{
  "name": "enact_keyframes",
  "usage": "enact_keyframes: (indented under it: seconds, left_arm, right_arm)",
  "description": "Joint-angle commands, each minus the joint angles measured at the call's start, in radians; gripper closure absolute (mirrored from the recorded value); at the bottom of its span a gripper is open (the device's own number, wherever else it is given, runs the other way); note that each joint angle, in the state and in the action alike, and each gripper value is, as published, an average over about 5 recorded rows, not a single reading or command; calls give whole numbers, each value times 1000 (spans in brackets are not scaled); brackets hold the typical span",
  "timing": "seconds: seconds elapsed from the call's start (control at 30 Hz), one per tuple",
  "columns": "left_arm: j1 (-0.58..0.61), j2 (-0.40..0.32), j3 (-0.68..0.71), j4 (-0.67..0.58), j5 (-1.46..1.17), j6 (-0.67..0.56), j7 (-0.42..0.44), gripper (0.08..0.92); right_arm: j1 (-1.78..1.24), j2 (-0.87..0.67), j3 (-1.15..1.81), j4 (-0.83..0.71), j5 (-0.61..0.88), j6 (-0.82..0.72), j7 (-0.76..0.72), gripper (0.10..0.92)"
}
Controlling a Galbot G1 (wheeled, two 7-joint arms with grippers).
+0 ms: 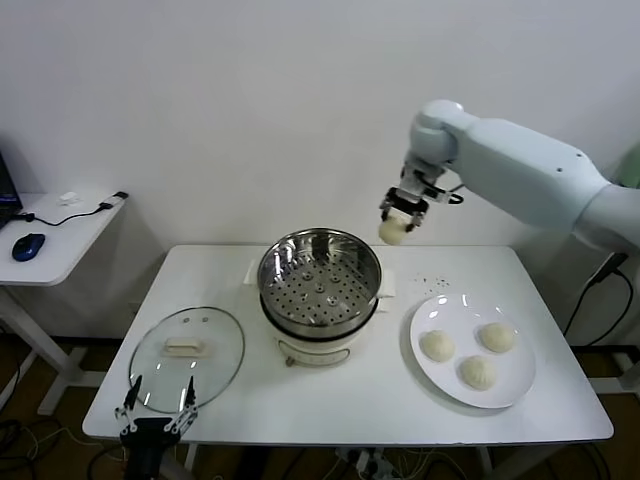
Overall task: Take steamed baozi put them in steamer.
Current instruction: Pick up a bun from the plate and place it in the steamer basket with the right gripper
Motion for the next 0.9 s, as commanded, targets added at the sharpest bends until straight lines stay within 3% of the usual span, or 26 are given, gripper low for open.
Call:
enact_keyframes:
  seconds: [0.03,0.47,0.9]
  left_arm:
    - [4,1,-1,-3,-1,0,1,177]
    - [31,12,-11,-26,-3,-4,1,177]
    - [41,15,-10,-12,-12,-5,1,177]
  right_arm:
    - [-23,158,61,5,-208,152,42,459]
    - [-307,319,220,-345,-575,222,135,449]
    - [-358,351,259,-451,-617,232,166,453]
